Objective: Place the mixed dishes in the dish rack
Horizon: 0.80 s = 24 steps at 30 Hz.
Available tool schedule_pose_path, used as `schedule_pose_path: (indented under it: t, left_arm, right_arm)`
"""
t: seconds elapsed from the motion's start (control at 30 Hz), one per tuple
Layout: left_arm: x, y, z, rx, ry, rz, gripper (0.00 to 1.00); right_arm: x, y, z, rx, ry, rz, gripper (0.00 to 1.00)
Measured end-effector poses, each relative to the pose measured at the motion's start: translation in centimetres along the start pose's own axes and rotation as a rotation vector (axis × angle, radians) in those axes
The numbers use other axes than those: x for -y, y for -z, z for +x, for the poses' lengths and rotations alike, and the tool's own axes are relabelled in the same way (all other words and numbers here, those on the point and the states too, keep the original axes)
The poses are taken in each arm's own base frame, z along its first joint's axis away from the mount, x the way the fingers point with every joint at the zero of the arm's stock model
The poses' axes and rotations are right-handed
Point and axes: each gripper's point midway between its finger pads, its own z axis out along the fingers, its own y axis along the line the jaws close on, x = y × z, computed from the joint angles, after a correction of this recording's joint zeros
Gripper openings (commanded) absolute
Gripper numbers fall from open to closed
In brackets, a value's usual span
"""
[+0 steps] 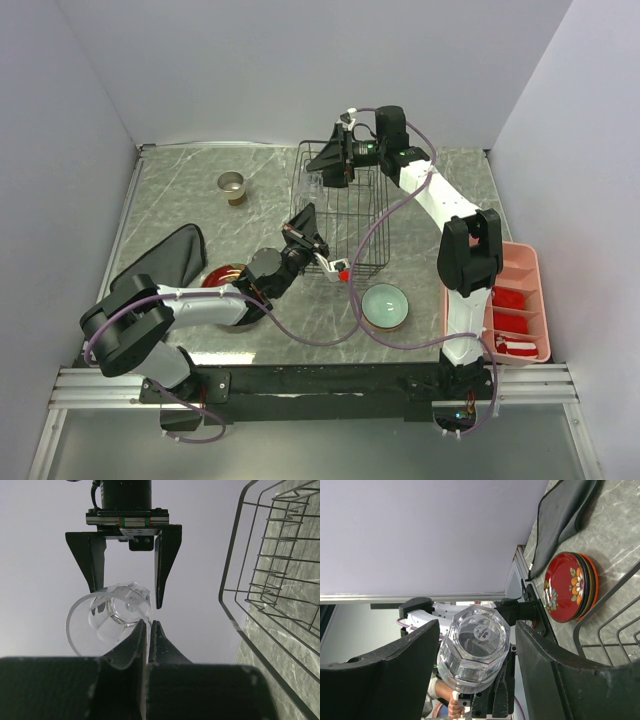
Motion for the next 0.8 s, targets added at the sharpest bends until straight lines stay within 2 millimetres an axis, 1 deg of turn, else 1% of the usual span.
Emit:
schedule_pose_path:
  t: [0.17, 0.27, 0.3, 0.47, 0.5, 0.53, 0.57, 0.63, 0.67, 0.77, 0.8]
  left_arm:
    - [0.11, 0.0, 0.01, -0.001, -0.001, 0.004, 0.01]
    - [0.15, -0.01, 0.0, 0.0, -0.002, 0.005, 0.01]
    - [0.15, -0.01, 0.01, -0.001, -0.002, 0.005, 0.01]
    - [0.45, -0.06, 0.01, -0.001, -0.006, 0.012, 0.01]
    - [0.51, -0.07, -0.01, -0.001, -0.008, 0.014, 0.01]
    - [0.56, -0.09, -0.01, -0.001, -0.015, 0.015, 0.03]
    - [0.61, -0.11, -0.02, 0.0, -0.019, 0.016, 0.08]
    - [0.71, -0.13, -0.03, 0.0, -0.03, 0.019, 0.22]
    - [0.71, -0.15, -0.03, 0.0, -0.034, 0.018, 0.38]
    - [0.84, -0.19, -0.02, -0.001, -0.05, 0.022, 0.57]
    - [0.89, -0.19, 0.0, -0.002, -0.053, 0.024, 0.59]
  right_arm:
    - [0.06, 0.03, 0.15, -0.007, -0.001, 0.0, 0.69]
    - [0.1, 0.02, 0.31, -0.013, 0.0, -0.001, 0.64]
    - [0.11, 0.03, 0.34, -0.014, 0.001, -0.001, 0.6]
    - [0.2, -0.03, 0.5, -0.02, 0.005, 0.0, 0.54]
    - [0.23, -0.02, 0.52, -0.02, 0.006, 0.001, 0.48]
    - [0.27, -0.02, 0.55, -0.021, 0.007, 0.002, 0.45]
    - [0.31, -0.02, 0.57, -0.022, 0.009, 0.003, 0.43]
    - [0.37, -0.02, 0.59, -0.022, 0.011, 0.004, 0.41]
    - [0.38, -0.02, 0.59, -0.022, 0.015, 0.004, 0.39]
    - [0.2, -0.01, 0.46, -0.021, 0.03, 0.003, 0.36]
    - [-0.04, -0.06, 0.14, -0.02, 0.047, 0.0, 0.35]
